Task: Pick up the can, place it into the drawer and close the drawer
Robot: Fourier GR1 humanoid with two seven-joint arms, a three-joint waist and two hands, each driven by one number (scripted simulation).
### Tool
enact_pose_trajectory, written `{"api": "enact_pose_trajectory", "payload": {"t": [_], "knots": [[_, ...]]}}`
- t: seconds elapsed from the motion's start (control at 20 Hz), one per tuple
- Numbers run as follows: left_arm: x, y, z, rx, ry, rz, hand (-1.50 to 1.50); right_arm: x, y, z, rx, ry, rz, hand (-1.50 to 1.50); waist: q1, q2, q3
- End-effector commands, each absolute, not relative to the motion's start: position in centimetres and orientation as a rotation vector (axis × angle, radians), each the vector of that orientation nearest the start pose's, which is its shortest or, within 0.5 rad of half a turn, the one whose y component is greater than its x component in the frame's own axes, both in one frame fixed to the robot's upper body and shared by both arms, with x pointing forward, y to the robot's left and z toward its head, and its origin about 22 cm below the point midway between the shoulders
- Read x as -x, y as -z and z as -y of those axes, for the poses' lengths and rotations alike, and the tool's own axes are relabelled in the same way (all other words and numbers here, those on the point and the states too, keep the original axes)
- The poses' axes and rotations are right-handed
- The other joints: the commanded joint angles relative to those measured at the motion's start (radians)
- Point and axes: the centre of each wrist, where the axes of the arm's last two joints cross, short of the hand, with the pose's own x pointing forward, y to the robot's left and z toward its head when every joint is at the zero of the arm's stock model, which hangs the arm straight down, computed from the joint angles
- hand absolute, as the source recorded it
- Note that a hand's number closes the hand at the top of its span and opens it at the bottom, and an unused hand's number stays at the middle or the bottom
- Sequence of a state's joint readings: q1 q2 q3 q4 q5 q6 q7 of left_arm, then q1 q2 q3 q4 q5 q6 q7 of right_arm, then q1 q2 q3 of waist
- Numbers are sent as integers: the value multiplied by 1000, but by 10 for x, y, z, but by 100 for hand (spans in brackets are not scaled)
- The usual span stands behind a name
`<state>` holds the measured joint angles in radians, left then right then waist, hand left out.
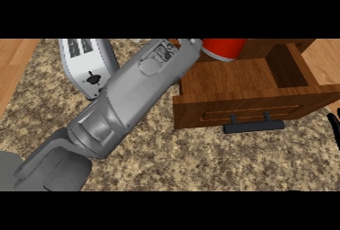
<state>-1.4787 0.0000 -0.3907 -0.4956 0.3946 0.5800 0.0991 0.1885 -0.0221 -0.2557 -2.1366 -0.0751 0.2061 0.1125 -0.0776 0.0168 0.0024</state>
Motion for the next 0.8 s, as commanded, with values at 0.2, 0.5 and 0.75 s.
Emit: {"api": "enact_pose_trajectory", "payload": {"t": [0.2,0.5,0.75], "knots": [[-428,-218,21,-178,246,1759,150,-166,-93,308,158,4,1855,-150,-22,3,1],[-432,-196,12,-235,297,1779,150,-190,-109,298,136,-7,1876,-150,-26,11,1],[-430,-171,6,-296,322,1798,150,-186,-114,294,138,-30,1877,-150,-40,12,0]]}}
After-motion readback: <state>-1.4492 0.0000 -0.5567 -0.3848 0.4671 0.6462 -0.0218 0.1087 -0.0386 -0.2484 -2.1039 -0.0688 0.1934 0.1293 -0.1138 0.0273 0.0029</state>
